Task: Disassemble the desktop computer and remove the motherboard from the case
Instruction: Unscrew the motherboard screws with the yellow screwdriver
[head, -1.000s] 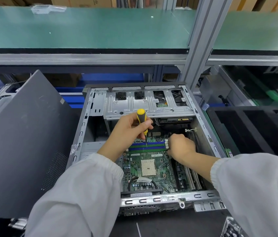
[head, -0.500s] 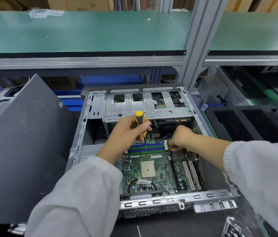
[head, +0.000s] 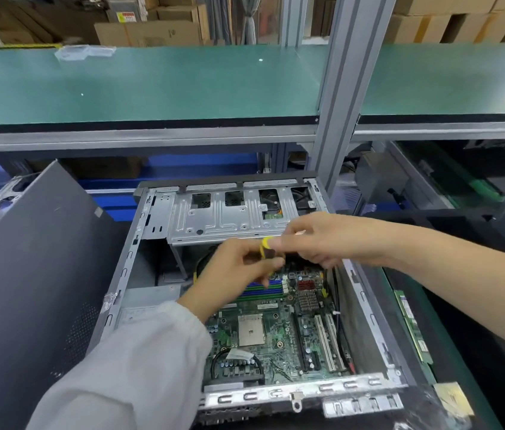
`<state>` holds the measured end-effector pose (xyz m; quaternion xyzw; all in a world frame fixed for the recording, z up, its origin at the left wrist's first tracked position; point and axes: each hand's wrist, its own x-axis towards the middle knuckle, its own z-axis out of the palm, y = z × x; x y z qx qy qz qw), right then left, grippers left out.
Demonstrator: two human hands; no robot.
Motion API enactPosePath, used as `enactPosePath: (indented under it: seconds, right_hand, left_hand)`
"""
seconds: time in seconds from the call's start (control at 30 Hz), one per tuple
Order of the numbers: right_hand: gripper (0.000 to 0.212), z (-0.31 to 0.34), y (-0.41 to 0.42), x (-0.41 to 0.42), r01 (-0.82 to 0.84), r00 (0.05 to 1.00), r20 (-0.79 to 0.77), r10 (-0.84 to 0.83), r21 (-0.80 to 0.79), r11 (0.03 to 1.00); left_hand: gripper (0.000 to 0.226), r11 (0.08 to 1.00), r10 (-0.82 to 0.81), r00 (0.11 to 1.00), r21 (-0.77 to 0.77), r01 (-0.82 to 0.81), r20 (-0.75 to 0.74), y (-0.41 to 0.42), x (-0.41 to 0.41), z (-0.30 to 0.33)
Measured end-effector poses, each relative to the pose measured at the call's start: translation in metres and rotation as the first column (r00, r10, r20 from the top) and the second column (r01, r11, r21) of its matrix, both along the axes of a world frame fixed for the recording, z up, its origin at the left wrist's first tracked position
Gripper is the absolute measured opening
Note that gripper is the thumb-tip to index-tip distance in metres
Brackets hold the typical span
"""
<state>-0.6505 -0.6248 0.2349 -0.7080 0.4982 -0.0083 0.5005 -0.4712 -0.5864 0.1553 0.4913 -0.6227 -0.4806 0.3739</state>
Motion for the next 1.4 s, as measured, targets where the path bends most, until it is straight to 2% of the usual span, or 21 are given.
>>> enactPosePath:
  seconds: [0.03,0.07,0.1,0.13,0.17,0.2,0.37,0.47,0.53,0.6,0.63,0.67,0.73,0.83,0.93,1.0,1.07,1.17,1.23,1.3,1.4]
  right_hand:
    - [0.046,0.004,0.002,0.000,-0.143,0.980,-0.170,0.103,-0.240,0.960]
    - [0.052,0.006,0.004,0.000,-0.305,0.921,-0.360,0.151,-0.423,0.853]
    - [0.055,0.007,0.005,0.000,-0.451,0.834,-0.537,0.127,-0.532,0.717]
    - [0.053,0.008,0.006,-0.001,-0.557,0.755,-0.651,0.075,-0.577,0.597]
    - [0.048,0.009,0.006,-0.002,-0.620,0.703,-0.709,0.049,-0.578,0.530]
    - [0.043,0.010,0.006,-0.002,-0.657,0.665,-0.746,0.045,-0.555,0.509]
    - [0.013,0.015,0.000,-0.010,-0.743,0.549,-0.834,0.057,-0.456,0.490]
    - [0.015,0.011,-0.003,-0.018,-0.769,0.531,-0.847,0.031,-0.466,0.436]
    - [0.018,0.006,-0.005,-0.022,-0.776,0.533,-0.846,0.026,-0.476,0.413]
    - [0.020,0.001,-0.008,-0.026,-0.771,0.543,-0.839,0.043,-0.478,0.421]
    - [0.022,-0.001,-0.009,-0.027,-0.767,0.548,-0.835,0.054,-0.476,0.431]
    - [0.025,-0.003,-0.010,-0.028,-0.763,0.553,-0.831,0.062,-0.474,0.439]
    - [0.028,-0.005,-0.013,-0.028,-0.755,0.561,-0.825,0.065,-0.477,0.450]
    - [0.035,-0.009,-0.014,-0.026,-0.748,0.564,-0.824,0.063,-0.477,0.461]
    - [0.035,-0.014,-0.014,-0.024,-0.753,0.556,-0.826,0.096,-0.451,0.480]
    - [0.038,-0.017,-0.016,-0.022,-0.756,0.544,-0.833,0.097,-0.437,0.488]
    - [0.046,-0.018,-0.017,-0.021,-0.758,0.529,-0.844,0.088,-0.423,0.497]
    - [0.047,-0.021,-0.019,-0.020,-0.755,0.514,-0.853,0.086,-0.403,0.518]
    - [0.038,-0.025,-0.021,-0.020,-0.746,0.511,-0.855,0.086,-0.391,0.539]
    - [0.028,-0.028,-0.022,-0.021,-0.739,0.509,-0.856,0.088,-0.383,0.554]
    - [0.027,-0.029,-0.024,-0.024,-0.733,0.516,-0.853,0.084,-0.388,0.558]
  left_hand:
    - [0.010,1.000,-0.019,0.999,0.002,0.019,0.026,-0.003,-0.010,0.001]
    - [0.017,1.000,-0.026,0.999,-0.002,0.027,0.043,-0.006,-0.020,0.000]
    - [0.024,1.000,-0.029,0.998,-0.010,0.030,0.062,-0.009,-0.028,-0.001]
    - [0.030,0.999,-0.031,0.997,-0.022,0.033,0.076,-0.012,-0.036,-0.002]
    - [0.035,0.999,-0.035,0.996,-0.028,0.037,0.081,-0.014,-0.043,-0.004]
    - [0.037,0.999,-0.040,0.997,-0.031,0.042,0.069,-0.017,-0.050,-0.006]
    - [0.026,0.998,-0.053,0.996,-0.027,0.051,-0.068,-0.027,-0.074,-0.014]
    - [0.020,0.998,-0.051,0.997,-0.039,0.049,-0.056,-0.032,-0.075,-0.023]
    - [0.019,0.999,-0.037,0.994,-0.021,0.039,0.100,-0.035,-0.068,-0.034]
    - [0.015,0.998,-0.058,0.932,0.018,0.055,0.358,-0.039,-0.062,-0.048]
    - [0.015,0.995,-0.093,0.903,0.067,0.072,0.419,-0.040,-0.062,-0.053]
    - [0.018,0.988,-0.130,0.905,0.127,0.085,0.405,-0.042,-0.066,-0.056]
    - [0.028,0.974,-0.143,0.949,0.211,0.085,0.281,-0.046,-0.078,-0.059]
    - [0.008,0.974,-0.068,0.970,0.224,0.014,0.233,-0.051,-0.096,-0.064]
    - [0.007,0.962,-0.097,0.972,0.269,0.037,0.216,-0.050,-0.100,-0.077]
    - [0.006,0.973,-0.082,0.964,0.228,0.023,0.254,-0.049,-0.098,-0.081]
    - [0.014,0.982,-0.018,0.949,0.186,-0.043,0.314,-0.054,-0.096,-0.083]
    - [0.027,0.967,0.052,0.859,0.189,-0.170,0.510,-0.065,-0.080,-0.084]
    - [0.027,0.954,0.073,0.811,0.195,-0.226,0.581,-0.070,-0.064,-0.087]
    - [0.022,0.935,0.106,0.843,0.234,-0.265,0.527,-0.075,-0.054,-0.088]
    - [0.025,0.917,0.096,0.903,0.316,-0.244,0.418,-0.080,-0.054,-0.088]
